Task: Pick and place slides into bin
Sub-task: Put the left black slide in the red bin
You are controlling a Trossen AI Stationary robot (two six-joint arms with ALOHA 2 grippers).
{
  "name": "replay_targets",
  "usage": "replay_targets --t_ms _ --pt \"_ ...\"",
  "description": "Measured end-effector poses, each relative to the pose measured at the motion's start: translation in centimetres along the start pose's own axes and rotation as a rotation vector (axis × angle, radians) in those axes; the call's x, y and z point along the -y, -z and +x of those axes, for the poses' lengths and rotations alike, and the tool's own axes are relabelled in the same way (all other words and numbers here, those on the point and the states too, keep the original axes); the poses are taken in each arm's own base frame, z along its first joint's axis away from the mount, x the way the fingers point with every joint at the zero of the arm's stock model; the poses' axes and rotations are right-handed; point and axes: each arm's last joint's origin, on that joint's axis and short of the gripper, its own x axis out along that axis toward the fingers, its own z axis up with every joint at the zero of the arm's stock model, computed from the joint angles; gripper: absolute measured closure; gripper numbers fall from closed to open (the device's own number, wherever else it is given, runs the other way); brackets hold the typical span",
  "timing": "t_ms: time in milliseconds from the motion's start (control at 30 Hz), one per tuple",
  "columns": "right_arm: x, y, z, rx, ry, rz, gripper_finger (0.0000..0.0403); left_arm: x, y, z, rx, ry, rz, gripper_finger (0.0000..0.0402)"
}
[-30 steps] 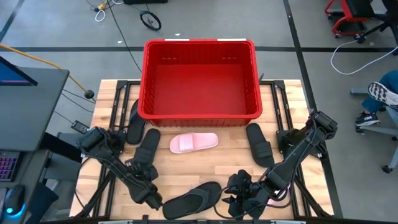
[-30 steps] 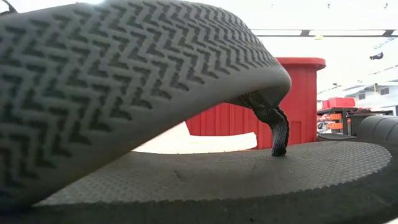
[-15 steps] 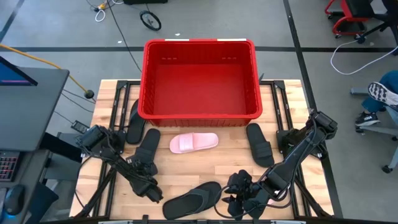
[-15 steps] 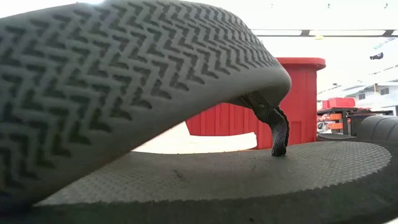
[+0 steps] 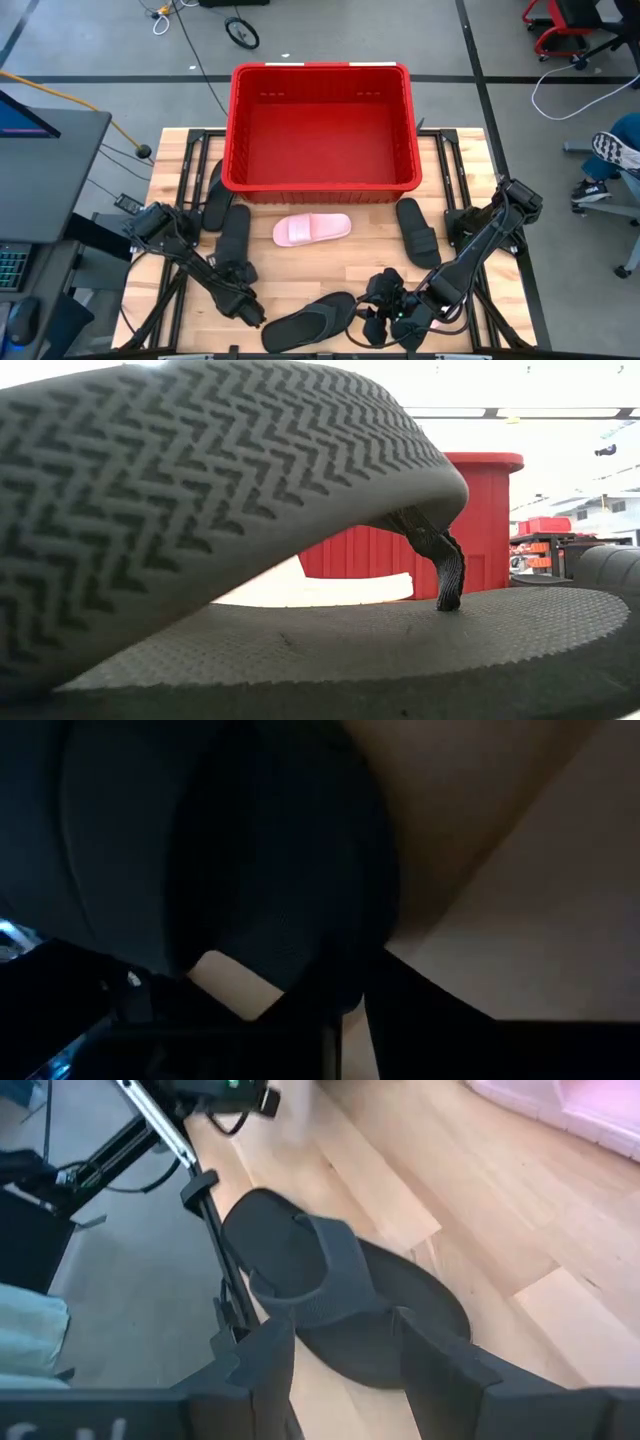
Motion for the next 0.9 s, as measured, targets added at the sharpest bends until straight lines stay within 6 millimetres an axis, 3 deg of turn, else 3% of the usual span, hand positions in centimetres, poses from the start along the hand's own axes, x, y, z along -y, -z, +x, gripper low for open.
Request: replay_targets --t_ms 100,200,333,433,533,667,767,900 --pt "0.0 0.0 0.0 0.008 0.003 0.002 0.0227 1.2 -0.5 -2.7 0.035 0.113 -0.003 0.0375" --pt "0.0 0.0 0.0 0.008 0.003 0.003 0.0227 2.1 -0.9 -6.7 0.086 0.243 0.001 0.0375" --pt "0.0 0.0 0.0 0.008 0.003 0.003 0.0227 2.3 -0.6 -13.1 0.190 0.398 0.010 0.0375" --pt "0.0 0.0 0.0 0.008 0.003 0.003 0.0227 1.3 -0.1 -18.5 0.311 0.523 0.004 0.0375" --pt "0.0 0.0 0.0 0.008 0.003 0.002 0.0227 -0.9 0.8 -23.5 0.484 0.614 0.008 0.0375" --pt "0.0 0.0 0.0 0.010 -0.002 0.006 0.0227 -5.1 1.7 -28.8 0.729 0.692 -0.086 0.0375" --pt "-0.1 -0.1 0.0 0.013 -0.011 0.012 0.0227 -7.8 1.7 -30.0 0.944 0.638 -0.096 0.0375" --pt "-0.3 -0.1 0.0 0.020 -0.022 0.021 0.0227 -11.7 0.2 -29.7 1.025 0.462 -0.142 0.0375"
